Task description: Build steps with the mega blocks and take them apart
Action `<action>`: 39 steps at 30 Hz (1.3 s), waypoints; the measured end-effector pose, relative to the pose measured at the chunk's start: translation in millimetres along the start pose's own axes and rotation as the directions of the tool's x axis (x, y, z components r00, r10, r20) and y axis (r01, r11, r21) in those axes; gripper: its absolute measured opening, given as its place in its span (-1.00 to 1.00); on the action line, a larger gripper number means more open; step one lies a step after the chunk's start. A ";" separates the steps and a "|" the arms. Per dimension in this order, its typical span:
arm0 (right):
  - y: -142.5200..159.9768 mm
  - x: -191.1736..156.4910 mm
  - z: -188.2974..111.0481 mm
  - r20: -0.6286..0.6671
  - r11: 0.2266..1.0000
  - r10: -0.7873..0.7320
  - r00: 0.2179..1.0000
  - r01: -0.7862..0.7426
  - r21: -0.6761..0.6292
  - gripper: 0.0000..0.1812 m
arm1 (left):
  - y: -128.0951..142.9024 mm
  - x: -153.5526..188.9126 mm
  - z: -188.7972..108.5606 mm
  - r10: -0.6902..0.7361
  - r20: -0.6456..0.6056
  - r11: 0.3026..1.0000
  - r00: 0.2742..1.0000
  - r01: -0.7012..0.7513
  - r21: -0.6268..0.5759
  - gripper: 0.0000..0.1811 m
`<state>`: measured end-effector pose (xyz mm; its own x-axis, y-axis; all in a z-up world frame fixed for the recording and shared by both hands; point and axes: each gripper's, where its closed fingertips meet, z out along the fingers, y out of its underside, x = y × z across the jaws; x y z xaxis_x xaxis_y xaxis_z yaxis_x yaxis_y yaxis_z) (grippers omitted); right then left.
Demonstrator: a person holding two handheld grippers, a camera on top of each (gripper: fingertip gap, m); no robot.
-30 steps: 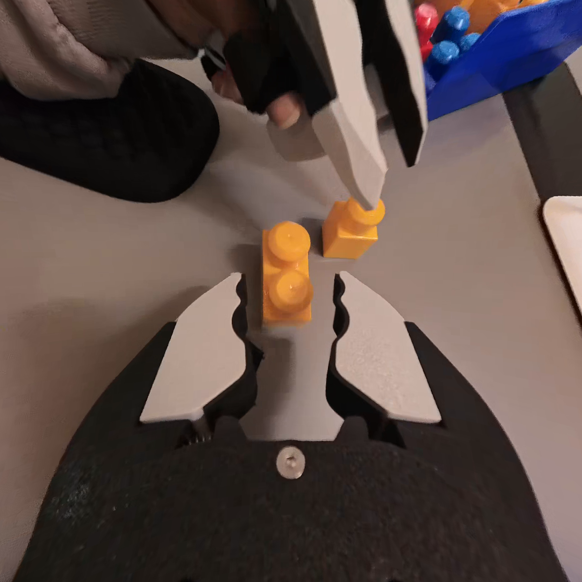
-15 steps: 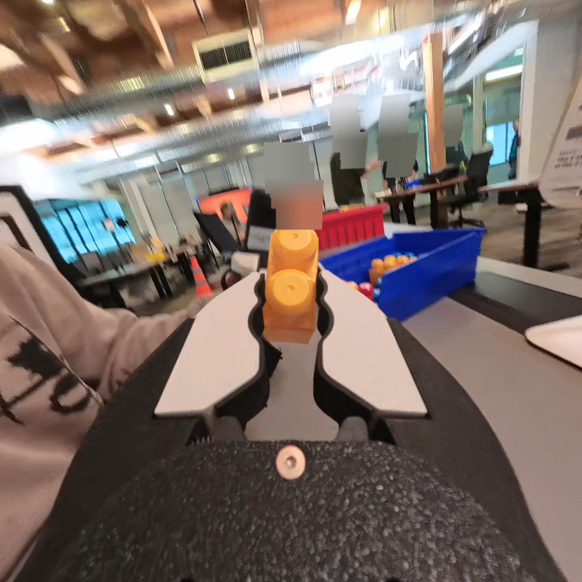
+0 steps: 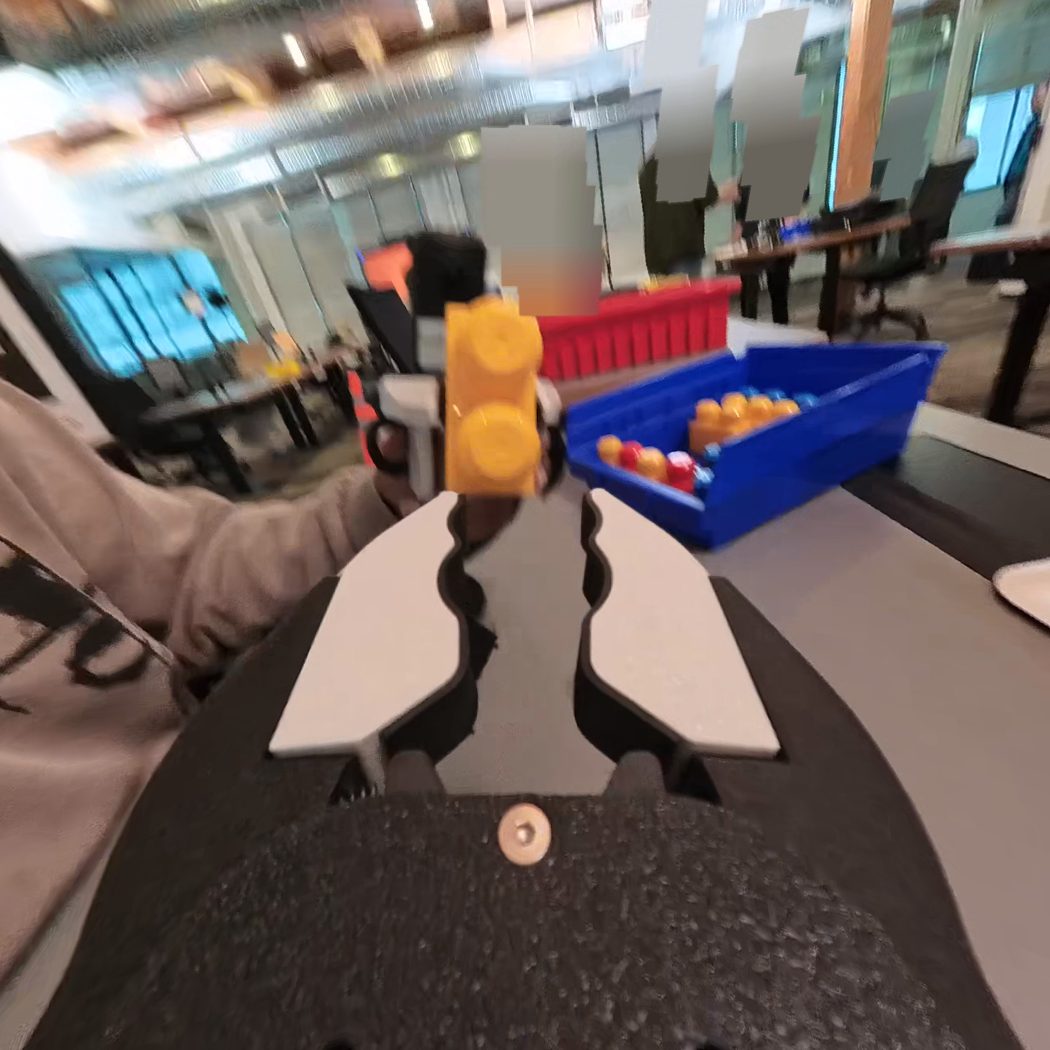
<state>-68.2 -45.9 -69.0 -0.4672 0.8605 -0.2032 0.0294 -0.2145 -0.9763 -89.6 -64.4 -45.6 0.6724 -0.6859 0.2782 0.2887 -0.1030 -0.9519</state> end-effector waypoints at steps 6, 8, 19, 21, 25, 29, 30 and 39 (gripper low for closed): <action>79.2 54.8 11.4 -0.167 0.862 -0.155 0.974 0.051 -0.504 -0.31 | -24.8 -32.0 -43.2 0.054 0.150 0.994 0.987 -0.068 0.090 -0.59; 96.4 58.8 22.2 -0.164 0.814 -0.173 0.971 0.048 -0.578 -0.26 | -29.3 -41.1 -54.7 0.066 0.196 0.991 0.978 -0.087 0.100 -0.59; 135.2 67.7 49.2 -0.106 0.632 -0.266 0.958 0.090 -0.770 -0.63 | -21.9 -60.5 -67.8 0.072 0.271 0.993 0.960 -0.095 0.072 -0.59; 132.1 69.1 43.3 -0.108 0.630 -0.284 0.953 0.101 -0.770 -0.63 | -19.1 -59.6 -65.0 0.070 0.261 0.994 0.963 -0.090 0.065 -0.59; 75.5 61.5 32.8 -0.156 0.839 -0.210 0.965 0.096 -0.536 -0.63 | -12.8 -50.0 -53.8 0.060 0.200 0.996 0.978 -0.073 0.055 -0.59; -34.3 33.8 0.9 -0.092 0.998 -0.054 0.994 0.057 0.040 -0.64 | -4.8 -34.8 -36.1 0.046 0.124 0.998 0.991 -0.050 0.035 -0.59; -54.9 28.4 -10.2 -0.069 0.987 -0.024 0.997 0.035 0.157 -0.64 | -2.6 -30.0 -30.6 0.040 0.104 0.999 0.994 -0.043 0.028 -0.59; -58.8 -12.5 -5.6 0.142 0.959 0.046 0.989 -0.083 0.271 -0.63 | 14.5 9.8 7.3 0.051 -0.038 0.998 0.998 -0.053 -0.041 -0.59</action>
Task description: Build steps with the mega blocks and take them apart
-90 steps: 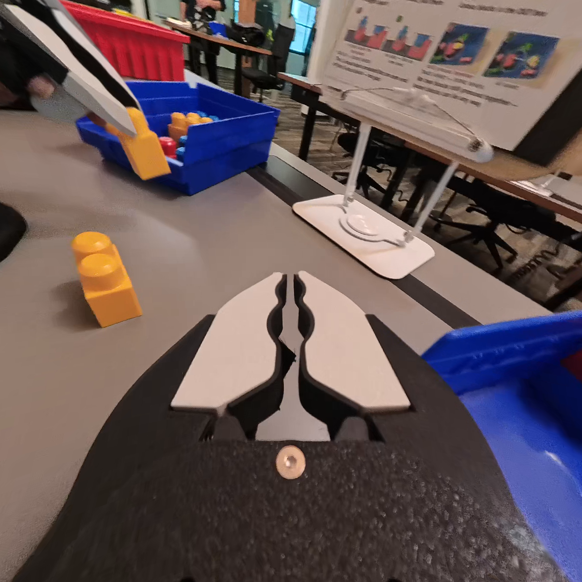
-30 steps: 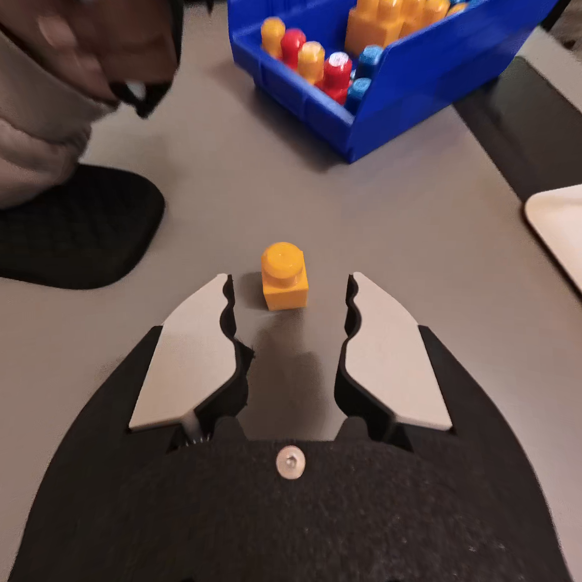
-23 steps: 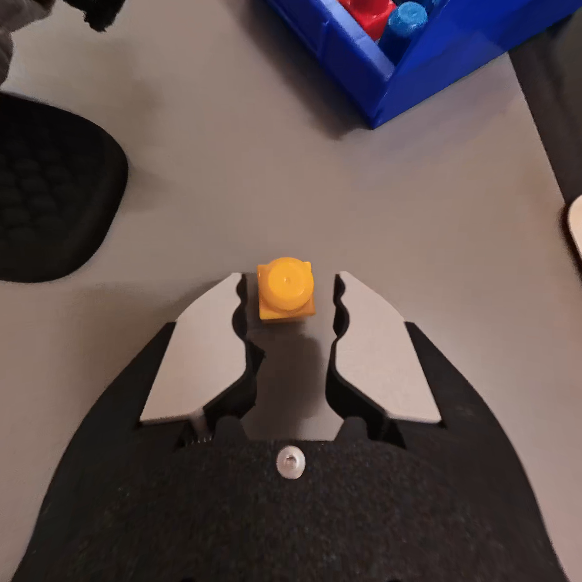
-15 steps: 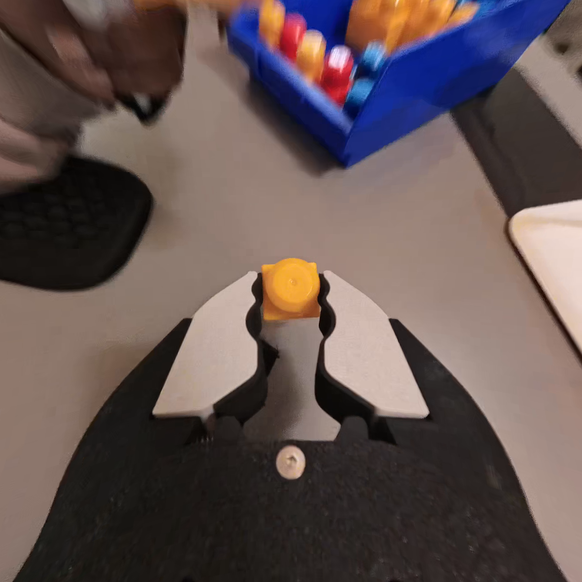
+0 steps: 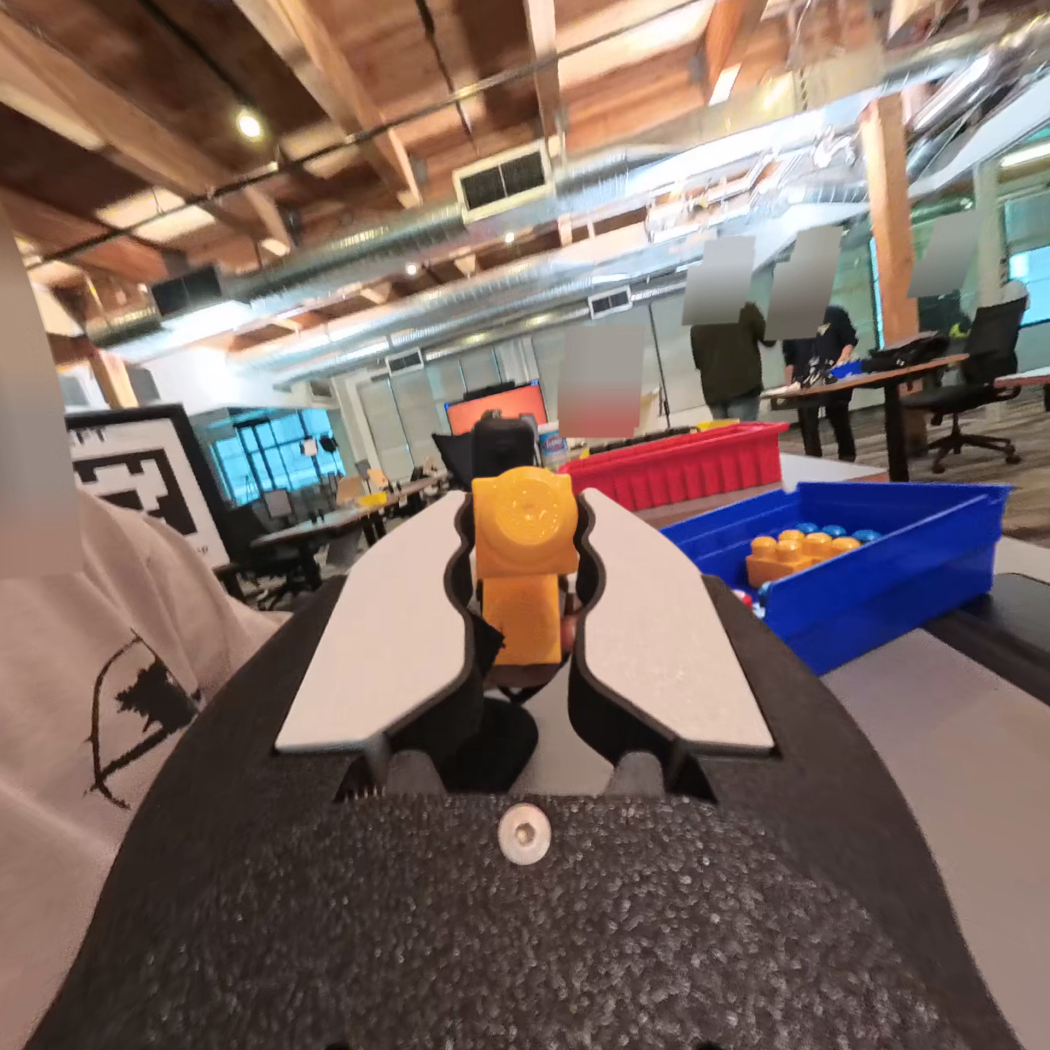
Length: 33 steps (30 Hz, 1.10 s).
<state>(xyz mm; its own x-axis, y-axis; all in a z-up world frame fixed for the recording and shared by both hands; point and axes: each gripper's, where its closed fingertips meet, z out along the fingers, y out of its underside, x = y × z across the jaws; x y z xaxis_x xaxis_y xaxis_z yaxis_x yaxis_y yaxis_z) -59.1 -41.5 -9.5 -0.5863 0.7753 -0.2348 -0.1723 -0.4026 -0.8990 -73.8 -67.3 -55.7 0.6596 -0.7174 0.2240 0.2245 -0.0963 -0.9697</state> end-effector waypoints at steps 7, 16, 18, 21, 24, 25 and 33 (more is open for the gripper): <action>27.7 2.5 2.2 -0.029 0.967 -0.019 0.999 0.011 -0.255 -0.63 | 25.4 -2.9 0.1 0.019 0.005 0.989 1.000 -0.018 -0.148 -0.59; 44.4 3.3 -18.8 -0.077 0.922 -0.002 0.997 -0.028 -0.386 -0.63 | 45.0 -1.6 8.9 -0.002 -0.013 0.974 1.000 -0.001 -0.228 -0.59; 41.5 -1.4 -21.9 -0.081 0.930 -0.008 0.997 -0.023 -0.368 -0.63 | 36.9 3.4 9.7 -0.023 -0.043 0.984 0.999 0.016 -0.176 -0.59; 39.7 -6.7 -28.9 -0.090 0.936 -0.025 0.996 -0.008 -0.352 -0.56 | 30.4 6.4 8.5 -0.041 -0.062 0.990 0.997 0.032 -0.134 -0.59; 32.1 -8.6 -35.3 -0.107 0.960 -0.002 0.994 -0.028 -0.280 -0.65 | 32.3 8.0 9.8 -0.038 -0.068 0.989 0.997 0.028 -0.142 -0.59; 31.0 -9.6 -36.3 -0.110 0.963 -0.005 0.994 -0.025 -0.268 -0.69 | 34.4 9.2 11.5 -0.033 -0.069 0.988 0.997 0.022 -0.151 -0.59; -2.6 -13.3 -59.0 -0.172 0.889 -0.201 0.964 0.106 -0.445 -0.69 | 40.8 -0.8 21.5 0.033 0.029 0.989 0.999 -0.028 -0.148 -0.37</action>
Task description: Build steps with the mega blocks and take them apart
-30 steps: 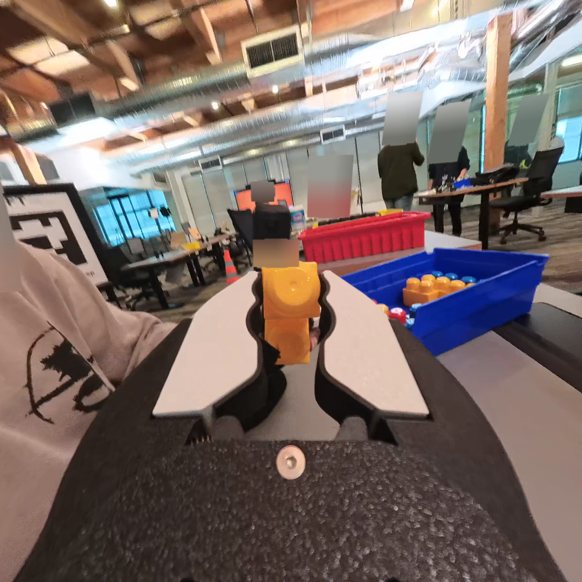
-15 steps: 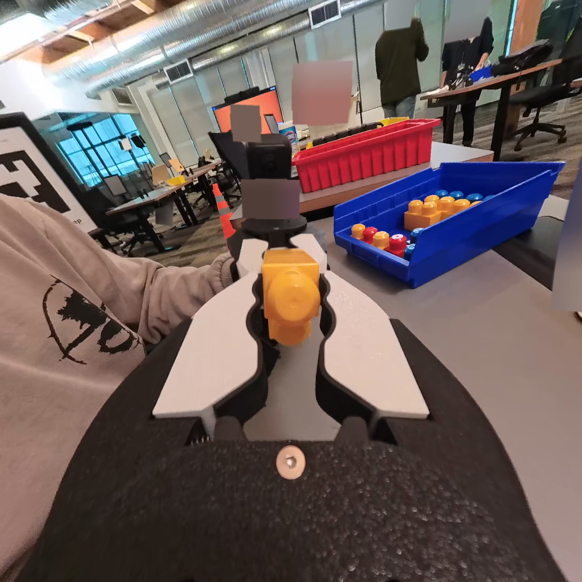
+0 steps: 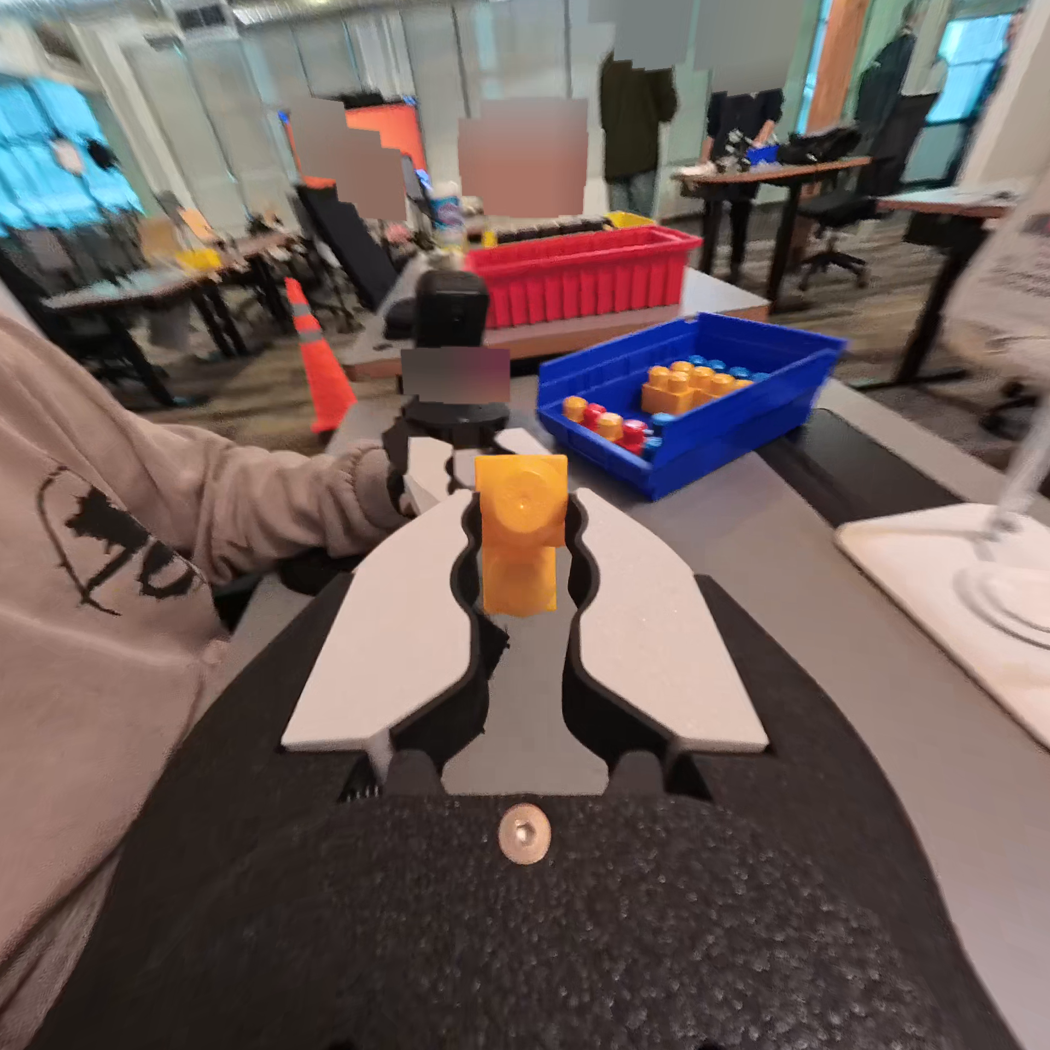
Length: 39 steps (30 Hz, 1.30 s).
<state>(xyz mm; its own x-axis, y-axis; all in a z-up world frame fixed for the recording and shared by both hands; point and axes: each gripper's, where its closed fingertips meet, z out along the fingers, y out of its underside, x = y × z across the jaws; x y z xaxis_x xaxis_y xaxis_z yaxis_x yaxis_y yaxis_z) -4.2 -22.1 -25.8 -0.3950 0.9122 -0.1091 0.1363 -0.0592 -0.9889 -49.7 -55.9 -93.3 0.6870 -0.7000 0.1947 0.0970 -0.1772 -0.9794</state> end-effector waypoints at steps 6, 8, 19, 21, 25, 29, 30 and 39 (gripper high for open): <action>-38.1 115.0 -108.1 -0.387 0.918 -0.222 0.895 0.058 -0.392 -0.69 | -22.0 -43.1 -30.5 -0.004 0.256 0.991 0.967 -0.029 0.127 -0.57; -32.1 157.1 -142.2 -0.445 0.865 -0.247 0.861 -0.011 -0.501 -0.69 | -29.3 -56.4 -43.7 0.006 0.361 0.985 0.933 -0.068 0.160 -0.63; 106.5 279.3 -198.4 -0.468 0.674 -0.180 0.865 -0.238 -0.699 -0.69 | -41.2 -86.4 -90.3 0.104 0.644 0.956 0.758 -0.255 0.145 -1.00; 115.2 289.4 -193.1 -0.461 0.678 -0.167 0.872 -0.238 -0.696 -0.69 | -36.6 -90.4 -89.6 0.105 0.645 0.961 0.757 -0.244 0.130 -1.00; 120.0 303.7 -185.7 -0.456 0.664 -0.165 0.875 -0.243 -0.707 -0.69 | -28.3 -92.9 -83.0 0.116 0.620 0.966 0.776 -0.234 0.113 -1.00; 113.8 304.2 -185.4 -0.450 0.655 -0.195 0.872 -0.226 -0.721 -0.61 | -21.4 -95.7 -78.2 0.126 0.620 0.971 0.774 -0.226 0.084 -1.00; 105.9 300.1 -183.2 -0.452 0.679 -0.189 0.872 -0.216 -0.702 -0.58 | -20.8 -96.8 -78.6 0.129 0.625 0.971 0.770 -0.227 0.079 -1.00; -1.4 200.7 -127.5 -0.636 0.991 -0.100 0.766 0.019 -0.133 -0.78 | -35.5 -126.8 -119.0 0.089 0.755 0.974 0.649 -0.216 0.071 -1.00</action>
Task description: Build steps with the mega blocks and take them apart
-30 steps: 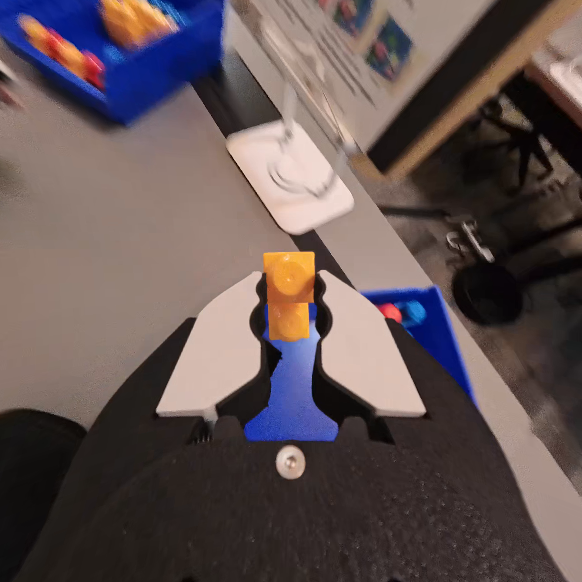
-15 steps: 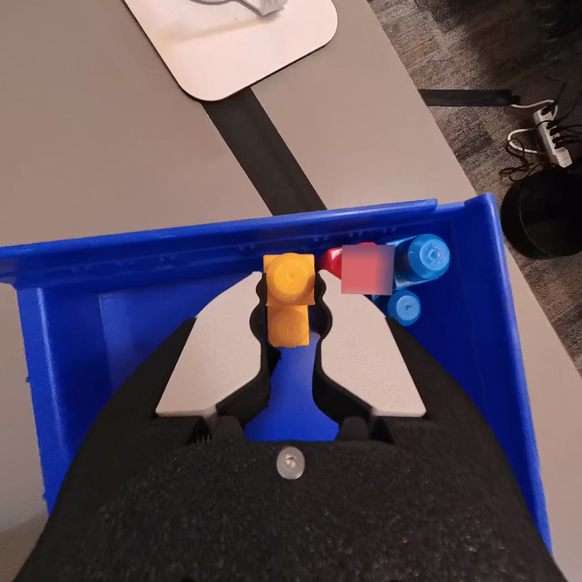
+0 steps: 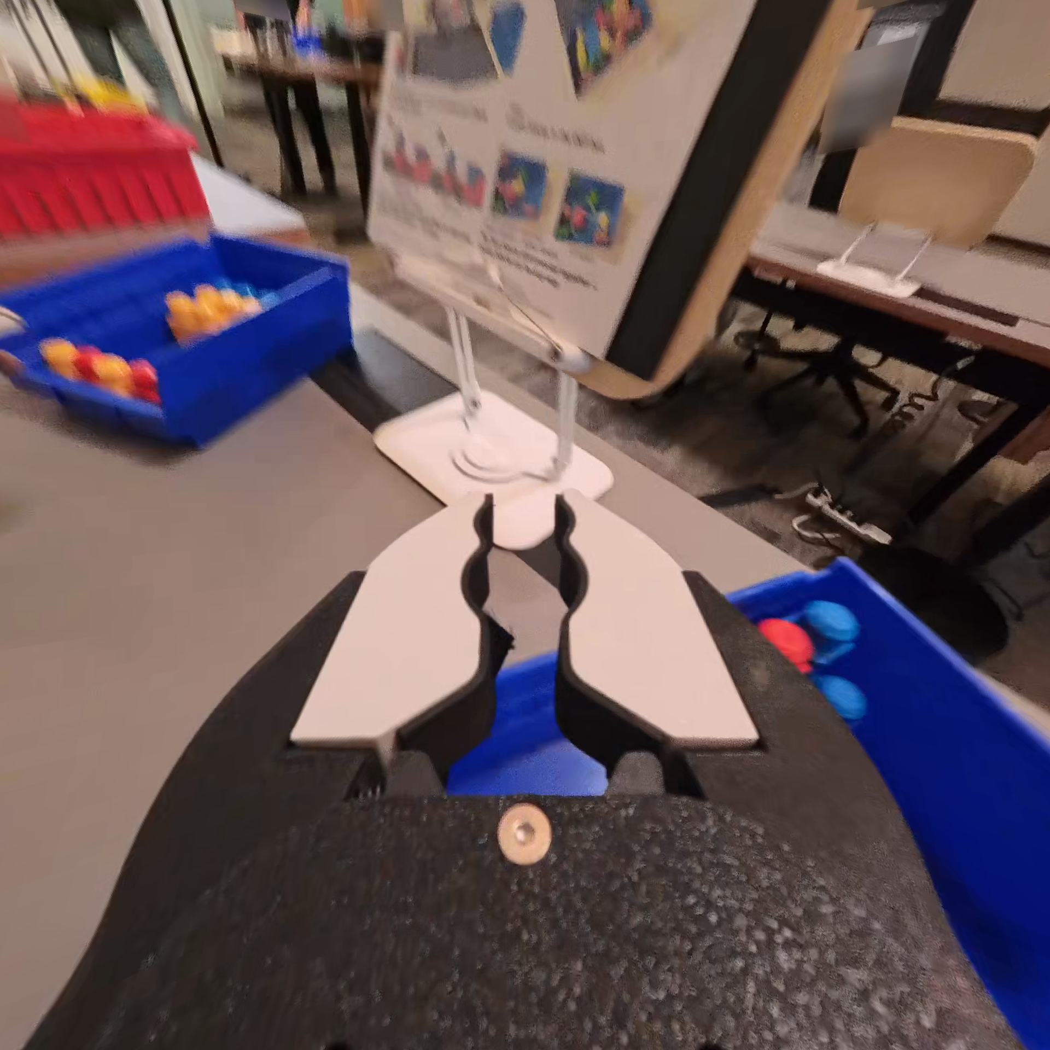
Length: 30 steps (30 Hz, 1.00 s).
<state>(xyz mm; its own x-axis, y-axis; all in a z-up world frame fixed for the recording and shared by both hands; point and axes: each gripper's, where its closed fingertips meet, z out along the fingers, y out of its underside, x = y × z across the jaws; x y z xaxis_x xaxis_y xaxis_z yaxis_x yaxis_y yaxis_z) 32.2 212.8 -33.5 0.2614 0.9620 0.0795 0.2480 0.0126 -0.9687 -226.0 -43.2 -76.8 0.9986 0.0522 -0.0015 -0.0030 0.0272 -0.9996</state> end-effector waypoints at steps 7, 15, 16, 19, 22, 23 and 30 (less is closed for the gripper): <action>40.7 -99.3 1.4 0.009 0.967 0.234 0.972 -0.233 0.106 -0.97 | -9.1 -105.8 -10.9 0.008 0.297 0.990 0.955 0.034 -0.138 -1.00; 66.3 -123.9 7.6 0.066 0.965 0.240 0.969 -0.245 0.093 -1.00 | 24.8 -205.9 2.0 0.038 0.422 0.857 0.906 0.188 -0.481 -0.72; 65.0 -122.9 6.0 0.068 0.964 0.240 0.968 -0.246 0.102 -1.00 | 34.9 -214.4 3.8 0.058 0.418 0.815 0.907 0.199 -0.544 -0.72; 63.9 -123.7 1.9 0.091 0.959 0.250 0.964 -0.259 0.113 -1.00 | 67.2 -235.7 4.7 0.124 0.416 0.657 0.901 0.240 -0.714 -0.69; 64.6 -123.3 -0.4 0.091 0.963 0.234 0.968 -0.244 0.114 -1.00 | 86.9 -249.3 11.9 0.187 0.417 0.567 0.889 0.249 -0.785 -0.67; 64.8 -123.5 -0.8 0.095 0.964 0.230 0.969 -0.240 0.112 -1.00 | 91.9 -252.2 15.5 0.199 0.419 0.547 0.886 0.255 -0.798 -0.65; 68.5 -124.6 -1.9 0.120 0.964 0.233 0.965 -0.245 0.103 -1.00 | 121.6 -267.1 29.4 0.275 0.431 0.449 0.859 0.281 -0.848 -0.60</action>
<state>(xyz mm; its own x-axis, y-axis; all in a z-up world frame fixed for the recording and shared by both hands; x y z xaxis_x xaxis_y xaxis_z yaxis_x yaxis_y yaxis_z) 18.4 93.2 -109.2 0.1981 0.9641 -0.1768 0.0788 -0.1954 -0.9775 -494.6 -24.4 -197.2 0.8349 0.4824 -0.2649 0.3235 -0.8196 -0.4728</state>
